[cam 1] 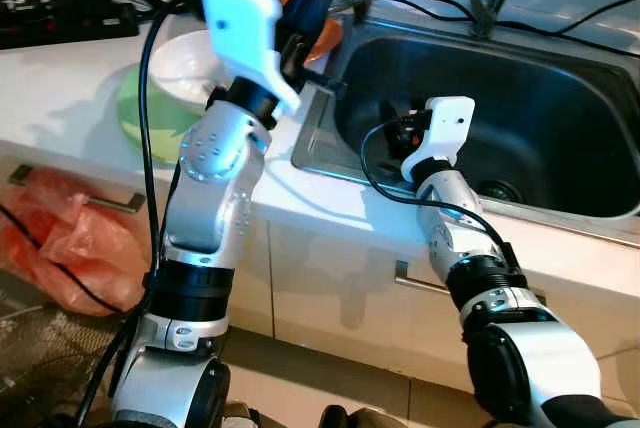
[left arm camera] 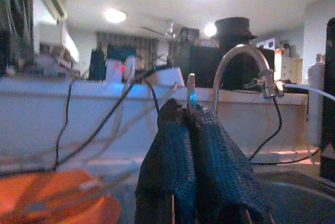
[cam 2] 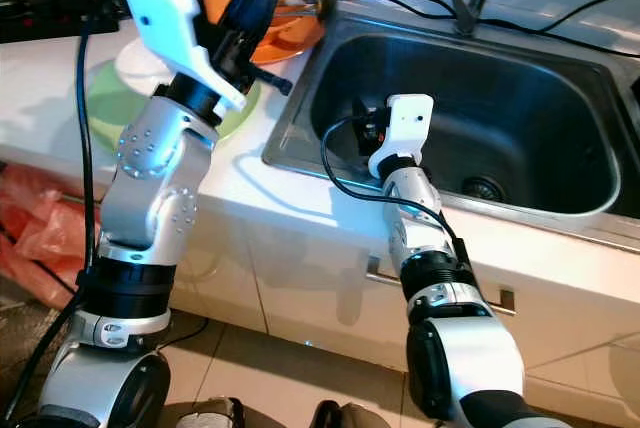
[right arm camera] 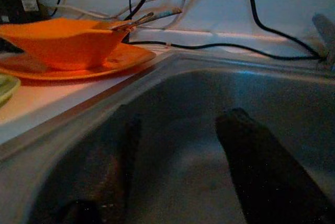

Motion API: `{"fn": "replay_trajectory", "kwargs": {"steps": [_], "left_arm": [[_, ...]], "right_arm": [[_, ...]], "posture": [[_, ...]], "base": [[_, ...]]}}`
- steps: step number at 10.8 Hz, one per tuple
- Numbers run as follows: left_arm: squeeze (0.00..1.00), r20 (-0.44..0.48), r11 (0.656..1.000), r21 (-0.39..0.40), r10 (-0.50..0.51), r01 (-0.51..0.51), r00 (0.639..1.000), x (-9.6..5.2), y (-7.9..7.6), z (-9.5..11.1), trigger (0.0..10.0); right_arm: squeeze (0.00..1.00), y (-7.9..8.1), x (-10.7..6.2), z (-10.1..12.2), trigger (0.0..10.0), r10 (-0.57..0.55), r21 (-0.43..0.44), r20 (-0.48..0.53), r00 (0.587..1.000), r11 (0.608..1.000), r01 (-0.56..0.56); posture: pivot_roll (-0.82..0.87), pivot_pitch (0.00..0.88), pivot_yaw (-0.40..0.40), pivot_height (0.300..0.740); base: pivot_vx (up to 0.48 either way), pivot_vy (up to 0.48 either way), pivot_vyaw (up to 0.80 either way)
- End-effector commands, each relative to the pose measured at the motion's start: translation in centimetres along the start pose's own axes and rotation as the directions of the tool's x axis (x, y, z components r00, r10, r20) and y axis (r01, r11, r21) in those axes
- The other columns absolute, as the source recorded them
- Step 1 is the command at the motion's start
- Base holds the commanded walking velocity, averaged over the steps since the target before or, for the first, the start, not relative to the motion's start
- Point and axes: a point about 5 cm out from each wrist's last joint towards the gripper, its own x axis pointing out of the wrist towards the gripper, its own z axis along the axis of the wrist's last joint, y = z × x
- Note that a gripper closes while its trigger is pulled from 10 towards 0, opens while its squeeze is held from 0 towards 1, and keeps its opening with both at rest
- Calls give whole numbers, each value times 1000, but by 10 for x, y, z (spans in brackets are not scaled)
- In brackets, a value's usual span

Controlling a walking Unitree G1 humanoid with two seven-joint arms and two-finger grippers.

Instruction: Kitchen organization

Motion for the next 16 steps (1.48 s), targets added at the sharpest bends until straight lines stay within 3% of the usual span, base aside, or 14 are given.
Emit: {"fn": "replay_trajectory", "kwargs": {"steps": [1,3,4,7,10,12,14,16], "left_arm": [[0,-8,998,-55,-30,30,1000,5,-1,1,10000],[0,-46,992,-119,-40,34,998,3,2,-5,10000],[0,-61,991,-127,-54,46,997,3,1,-6,10000],[0,-81,964,-218,-171,150,982,3,-15,-10,10000],[0,-106,959,-226,-198,170,975,3,-22,-14,10000],[0,-107,967,-207,-175,150,979,3,-20,-14,10000],[0,-37,984,-171,-58,51,998,8,-4,-2,10000],[0,-45,988,-155,-26,19,999,6,0,-3,10000]], "right_arm": [[1000,-4,-11,-19,10000,-18,-45,-69,997,999,15],[1000,-2,-10,-12,10000,22,-210,-32,999,977,-29],[0,1,-9,-10,10000,47,-269,-25,999,962,-52],[0,13,-7,-2,10000,116,-365,41,992,926,-93],[0,16,-5,5,10000,113,-363,79,990,929,-77],[0,14,-4,7,10000,90,-355,86,992,933,-54],[0,13,-6,1,10000,83,-355,58,995,933,-57],[0,11,-6,0,10000,74,-356,49,996,933,-52]], "posture": [[117,120,-43,740],[112,111,-37,740],[111,109,-35,740],[105,110,-25,740],[103,127,-22,740],[98,134,-23,740],[100,140,-27,740],[103,143,-32,740]], "base": [[0,0,0],[0,0,0],[0,0,0],[0,0,0],[0,0,0],[0,0,0],[0,0,0],[0,0,0]]}}
